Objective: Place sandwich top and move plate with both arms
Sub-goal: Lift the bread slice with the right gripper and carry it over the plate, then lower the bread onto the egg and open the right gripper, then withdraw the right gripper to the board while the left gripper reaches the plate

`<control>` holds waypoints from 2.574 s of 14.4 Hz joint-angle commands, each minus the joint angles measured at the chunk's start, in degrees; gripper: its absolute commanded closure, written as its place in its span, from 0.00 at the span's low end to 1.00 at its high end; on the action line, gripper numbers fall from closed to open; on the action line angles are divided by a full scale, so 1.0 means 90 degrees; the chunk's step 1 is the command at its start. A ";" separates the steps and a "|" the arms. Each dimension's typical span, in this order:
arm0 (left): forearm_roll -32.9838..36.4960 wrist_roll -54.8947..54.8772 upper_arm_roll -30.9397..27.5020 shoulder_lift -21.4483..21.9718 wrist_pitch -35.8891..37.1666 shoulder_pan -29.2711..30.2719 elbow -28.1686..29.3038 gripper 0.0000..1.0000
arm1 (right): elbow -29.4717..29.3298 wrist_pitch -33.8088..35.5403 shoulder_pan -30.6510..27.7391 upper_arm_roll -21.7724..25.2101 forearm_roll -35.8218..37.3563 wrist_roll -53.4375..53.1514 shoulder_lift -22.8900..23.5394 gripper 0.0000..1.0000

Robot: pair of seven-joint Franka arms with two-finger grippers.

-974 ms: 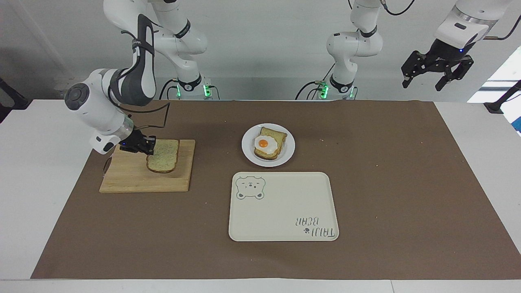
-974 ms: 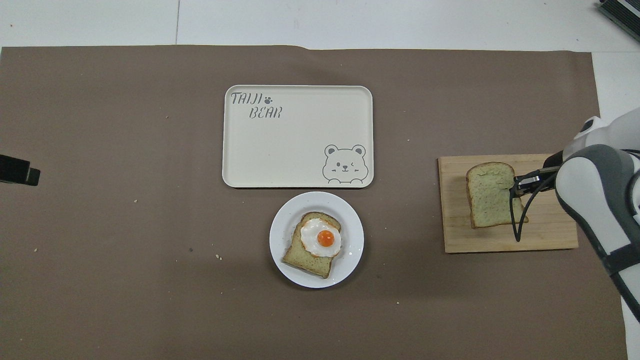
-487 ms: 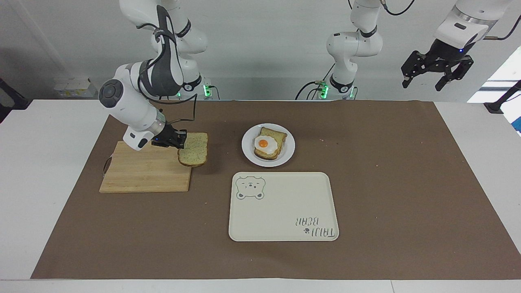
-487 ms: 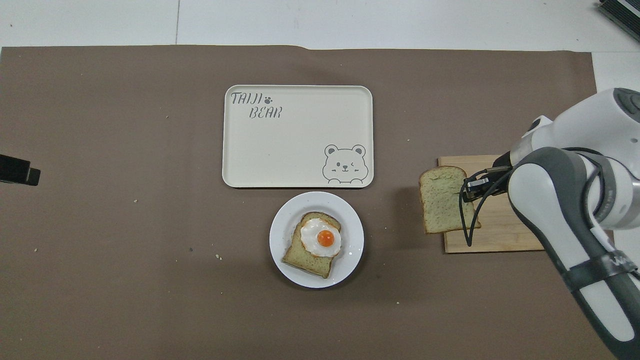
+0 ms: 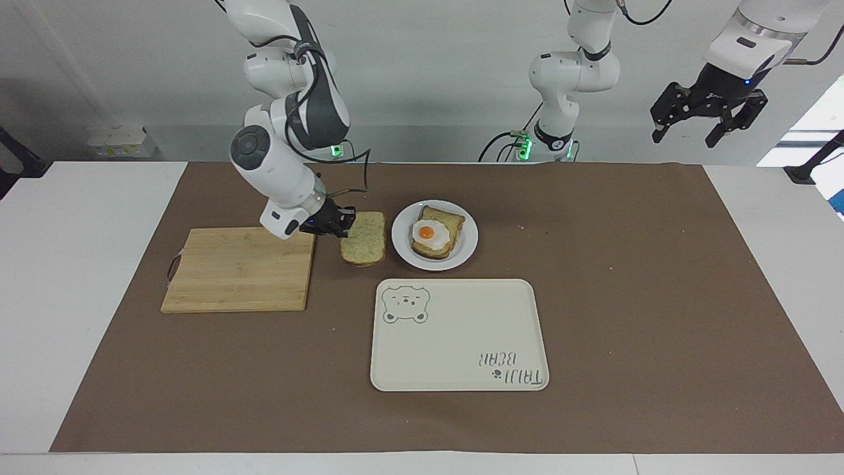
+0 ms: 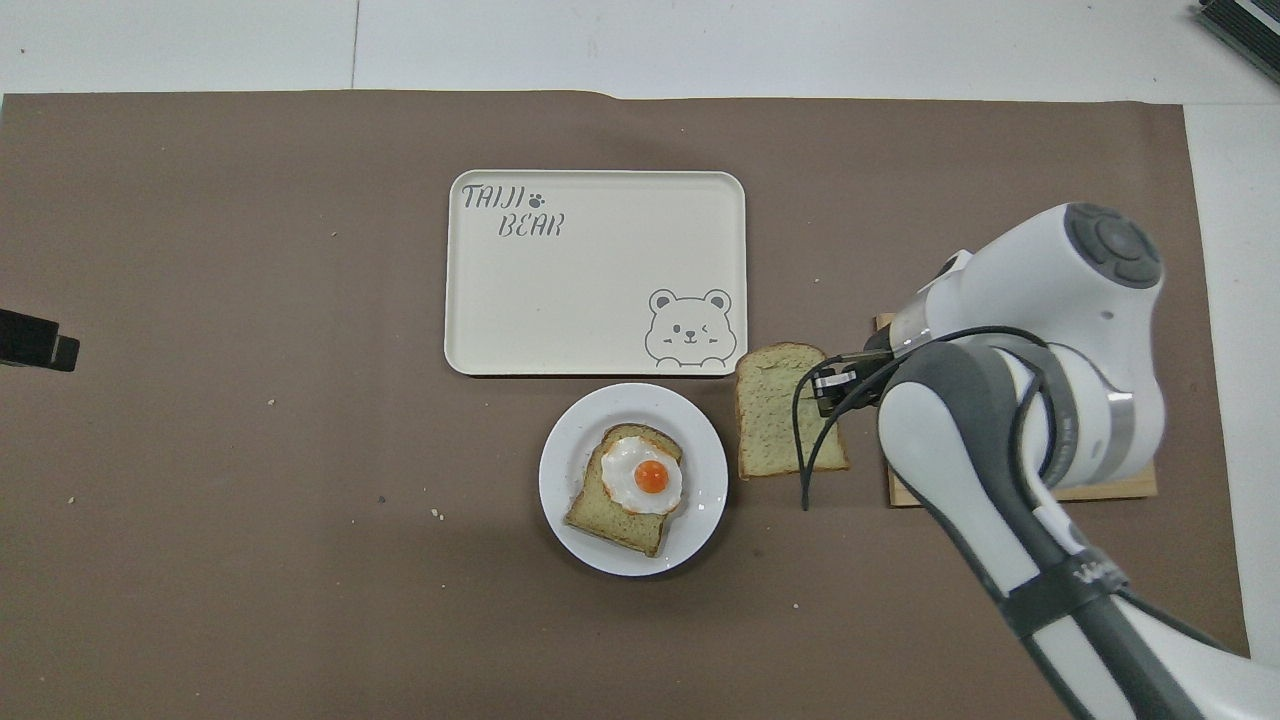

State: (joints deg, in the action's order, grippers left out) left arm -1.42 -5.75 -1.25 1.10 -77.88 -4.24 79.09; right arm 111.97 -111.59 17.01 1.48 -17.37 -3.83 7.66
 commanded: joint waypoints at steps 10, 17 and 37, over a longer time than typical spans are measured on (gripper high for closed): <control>0.0002 -0.0016 -0.0036 0.0112 0.0001 -0.0007 0.0089 0.00 | 0.0497 -0.1447 0.1821 0.0021 -0.0473 -0.1850 0.0331 1.00; 0.0002 -0.0006 -0.0027 0.0112 -0.0028 -0.0017 0.0089 0.00 | 0.0664 -0.1633 0.1812 0.0021 -0.0473 -0.1567 0.0390 1.00; -0.0914 -0.0045 -0.0017 0.0523 -0.0368 -0.0027 0.0977 0.00 | -0.0048 -0.1216 0.0417 0.0109 0.1578 -0.1137 -0.0098 0.00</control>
State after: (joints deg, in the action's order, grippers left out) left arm -7.03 -5.74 -1.03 3.30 -78.09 -4.27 83.28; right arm 112.50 -124.72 23.72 2.94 -4.60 -15.33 8.44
